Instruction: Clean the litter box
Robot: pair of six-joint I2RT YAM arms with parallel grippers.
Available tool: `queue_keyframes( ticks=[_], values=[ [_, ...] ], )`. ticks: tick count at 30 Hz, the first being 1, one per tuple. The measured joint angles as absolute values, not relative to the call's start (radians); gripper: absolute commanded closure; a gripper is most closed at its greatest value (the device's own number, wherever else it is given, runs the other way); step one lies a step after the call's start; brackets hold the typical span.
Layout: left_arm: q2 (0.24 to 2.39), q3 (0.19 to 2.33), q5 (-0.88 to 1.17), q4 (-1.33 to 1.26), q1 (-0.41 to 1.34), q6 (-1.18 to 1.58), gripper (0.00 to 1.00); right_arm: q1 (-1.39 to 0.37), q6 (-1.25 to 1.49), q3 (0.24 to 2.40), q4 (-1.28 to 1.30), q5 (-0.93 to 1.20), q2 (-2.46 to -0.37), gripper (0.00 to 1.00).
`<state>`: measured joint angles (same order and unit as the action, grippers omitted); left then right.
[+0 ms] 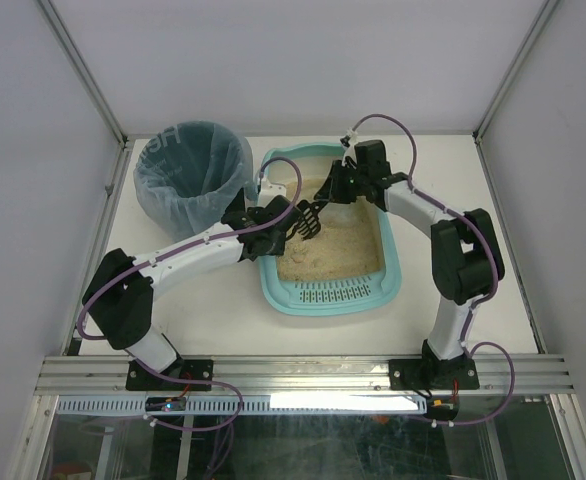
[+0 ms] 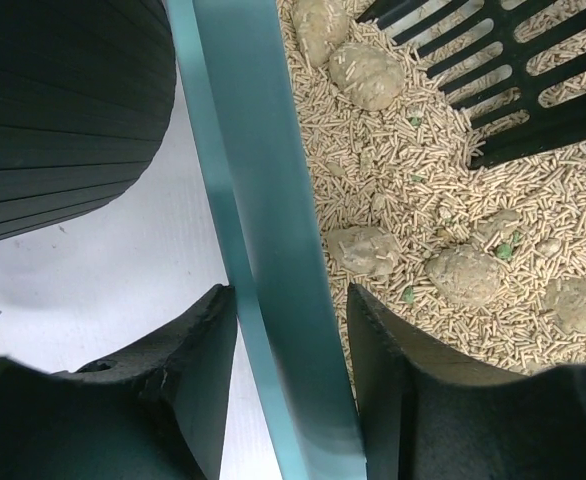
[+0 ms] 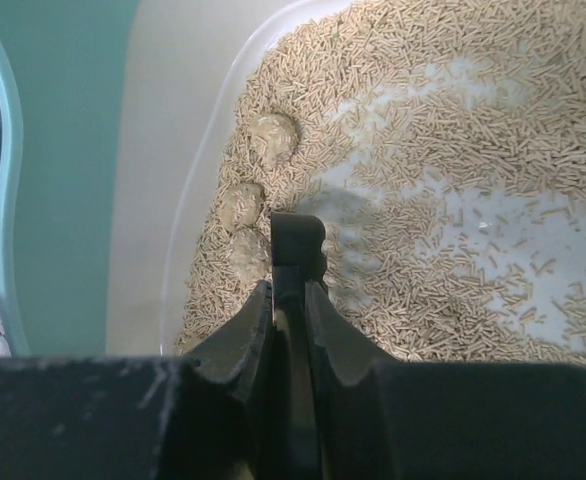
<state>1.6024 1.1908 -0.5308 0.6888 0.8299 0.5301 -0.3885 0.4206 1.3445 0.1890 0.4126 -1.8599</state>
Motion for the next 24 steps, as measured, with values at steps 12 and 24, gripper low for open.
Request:
queue_keyframes(
  ticks=[12,24],
  values=[
    [1.603,1.191,-0.535,0.688,0.83,0.526,0.66,-0.424,0.465,1.247,0.028,0.518,-1.859,1.0],
    [1.603,1.191,-0.543,0.688,0.83,0.524,0.6,-0.428,0.553,1.123,-0.03,0.528,-1.768,1.0]
  ],
)
